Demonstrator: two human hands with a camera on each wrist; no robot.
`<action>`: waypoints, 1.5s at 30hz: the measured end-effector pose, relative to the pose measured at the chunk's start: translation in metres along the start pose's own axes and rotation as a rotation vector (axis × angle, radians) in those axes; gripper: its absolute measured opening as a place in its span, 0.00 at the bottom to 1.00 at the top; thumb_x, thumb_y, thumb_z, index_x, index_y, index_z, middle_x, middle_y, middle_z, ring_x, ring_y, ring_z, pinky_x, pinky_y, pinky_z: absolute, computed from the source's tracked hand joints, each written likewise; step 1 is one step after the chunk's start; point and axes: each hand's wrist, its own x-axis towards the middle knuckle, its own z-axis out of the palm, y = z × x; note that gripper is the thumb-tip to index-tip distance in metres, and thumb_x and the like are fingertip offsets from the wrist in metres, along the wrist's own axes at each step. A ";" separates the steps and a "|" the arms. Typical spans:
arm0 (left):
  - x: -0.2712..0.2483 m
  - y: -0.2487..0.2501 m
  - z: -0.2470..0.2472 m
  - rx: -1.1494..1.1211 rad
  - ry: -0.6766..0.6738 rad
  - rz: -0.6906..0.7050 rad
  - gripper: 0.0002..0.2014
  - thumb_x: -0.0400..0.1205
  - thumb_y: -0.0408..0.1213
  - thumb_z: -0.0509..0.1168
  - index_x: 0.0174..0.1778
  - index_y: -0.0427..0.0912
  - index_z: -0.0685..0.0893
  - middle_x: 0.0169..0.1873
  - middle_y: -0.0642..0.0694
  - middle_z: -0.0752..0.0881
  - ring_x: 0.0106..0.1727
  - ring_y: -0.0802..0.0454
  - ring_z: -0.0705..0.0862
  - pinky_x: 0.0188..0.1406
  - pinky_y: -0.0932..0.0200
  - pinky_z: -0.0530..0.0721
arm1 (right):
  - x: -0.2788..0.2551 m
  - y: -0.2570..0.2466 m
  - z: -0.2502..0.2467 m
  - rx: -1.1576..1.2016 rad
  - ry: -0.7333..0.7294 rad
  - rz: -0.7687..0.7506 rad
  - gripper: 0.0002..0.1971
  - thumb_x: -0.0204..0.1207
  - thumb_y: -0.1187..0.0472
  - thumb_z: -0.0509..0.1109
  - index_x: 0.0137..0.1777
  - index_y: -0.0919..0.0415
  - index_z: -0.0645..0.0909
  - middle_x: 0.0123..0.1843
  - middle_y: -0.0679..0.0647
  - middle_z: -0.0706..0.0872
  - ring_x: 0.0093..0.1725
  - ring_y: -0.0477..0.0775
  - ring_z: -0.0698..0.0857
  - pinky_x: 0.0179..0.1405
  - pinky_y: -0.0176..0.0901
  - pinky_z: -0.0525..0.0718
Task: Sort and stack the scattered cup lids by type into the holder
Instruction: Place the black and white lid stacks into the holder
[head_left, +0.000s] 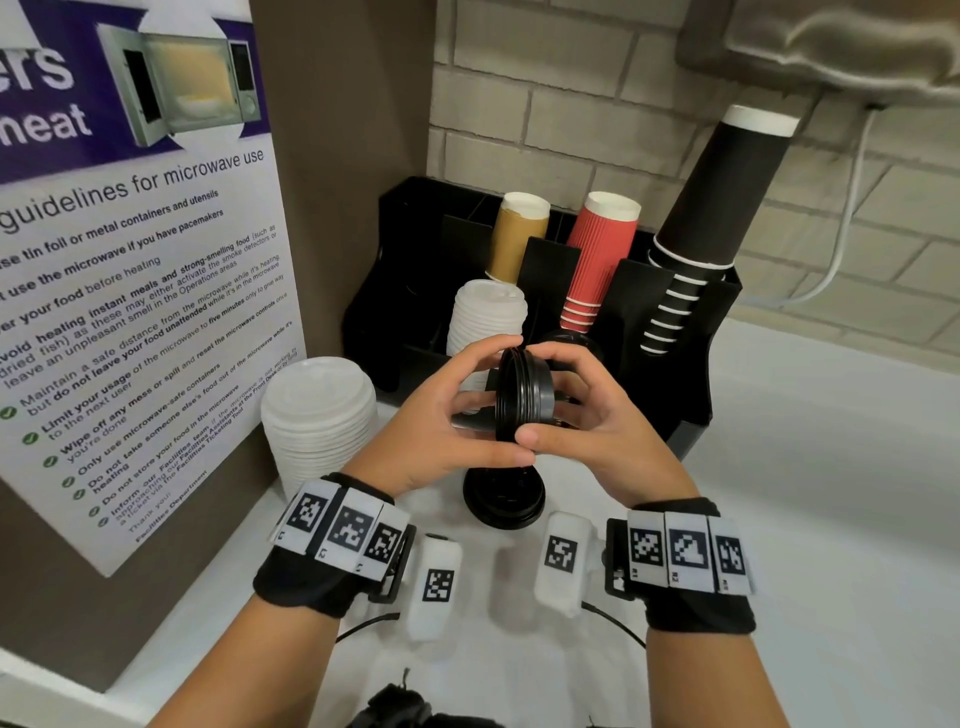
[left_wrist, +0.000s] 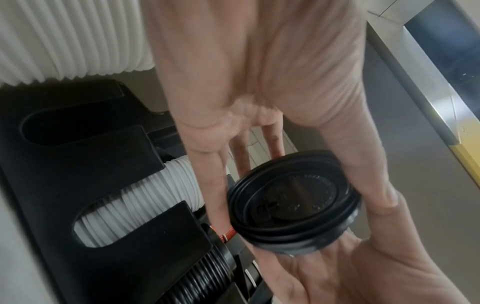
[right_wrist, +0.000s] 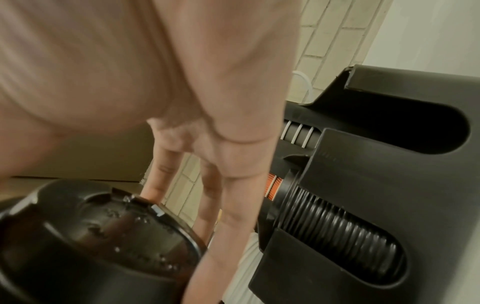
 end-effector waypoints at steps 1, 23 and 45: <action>0.000 0.000 0.000 -0.001 0.002 -0.001 0.45 0.62 0.41 0.82 0.76 0.61 0.72 0.72 0.55 0.75 0.69 0.50 0.82 0.58 0.46 0.88 | 0.000 0.000 0.000 0.000 0.004 -0.001 0.35 0.59 0.51 0.84 0.68 0.42 0.75 0.58 0.44 0.86 0.60 0.53 0.86 0.60 0.53 0.84; 0.004 -0.002 -0.012 0.158 0.325 0.034 0.27 0.78 0.36 0.72 0.71 0.57 0.73 0.65 0.51 0.79 0.61 0.54 0.84 0.59 0.61 0.84 | 0.093 -0.001 -0.072 -0.958 0.007 0.133 0.32 0.67 0.61 0.79 0.73 0.50 0.77 0.68 0.57 0.79 0.65 0.56 0.79 0.65 0.43 0.77; 0.002 -0.002 -0.013 0.161 0.328 0.031 0.25 0.77 0.40 0.72 0.68 0.59 0.75 0.64 0.52 0.79 0.58 0.56 0.85 0.55 0.65 0.83 | 0.057 0.022 -0.035 -1.434 0.109 0.018 0.35 0.75 0.55 0.71 0.82 0.51 0.63 0.66 0.57 0.71 0.63 0.59 0.71 0.61 0.51 0.78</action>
